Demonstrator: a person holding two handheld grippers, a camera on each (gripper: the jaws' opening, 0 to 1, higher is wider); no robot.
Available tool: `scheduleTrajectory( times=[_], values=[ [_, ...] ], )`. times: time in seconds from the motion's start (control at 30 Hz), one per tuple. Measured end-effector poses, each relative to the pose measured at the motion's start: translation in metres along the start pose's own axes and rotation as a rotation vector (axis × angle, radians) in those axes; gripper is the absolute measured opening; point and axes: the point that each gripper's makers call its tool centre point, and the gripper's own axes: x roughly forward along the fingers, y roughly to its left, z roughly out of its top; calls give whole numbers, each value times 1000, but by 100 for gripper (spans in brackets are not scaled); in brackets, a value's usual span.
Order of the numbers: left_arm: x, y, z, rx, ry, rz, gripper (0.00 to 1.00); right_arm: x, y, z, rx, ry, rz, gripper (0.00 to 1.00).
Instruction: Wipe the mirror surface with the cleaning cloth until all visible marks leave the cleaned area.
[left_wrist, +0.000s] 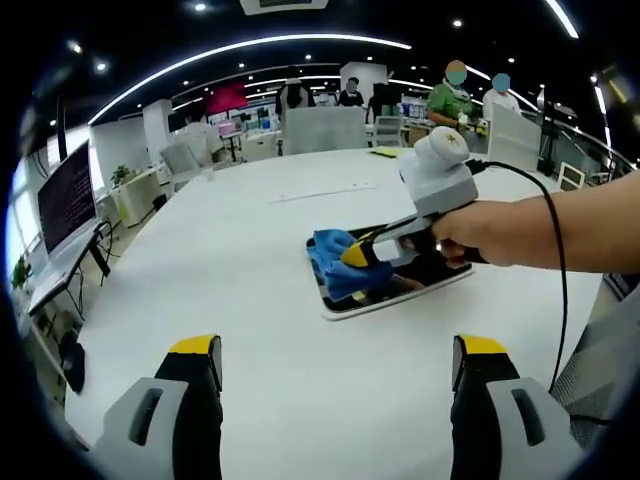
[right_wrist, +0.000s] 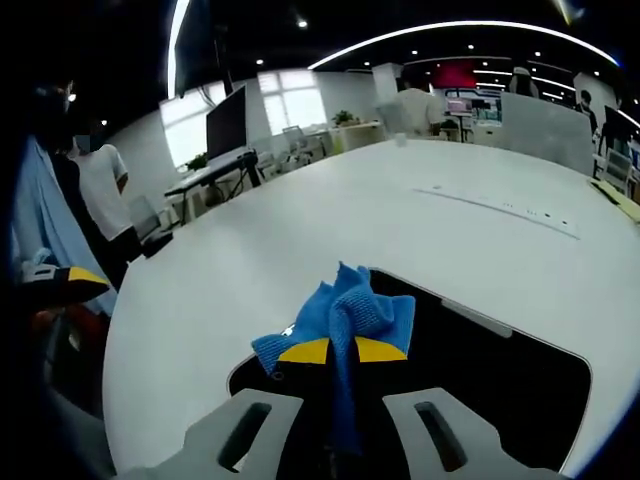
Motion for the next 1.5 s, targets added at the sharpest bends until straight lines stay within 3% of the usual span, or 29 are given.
scheduleTrajectory(
  times=[1.5],
  values=[
    [-1,-4,0,4,2,-14,95,-13,25,-15,6,1,27,3]
  ],
)
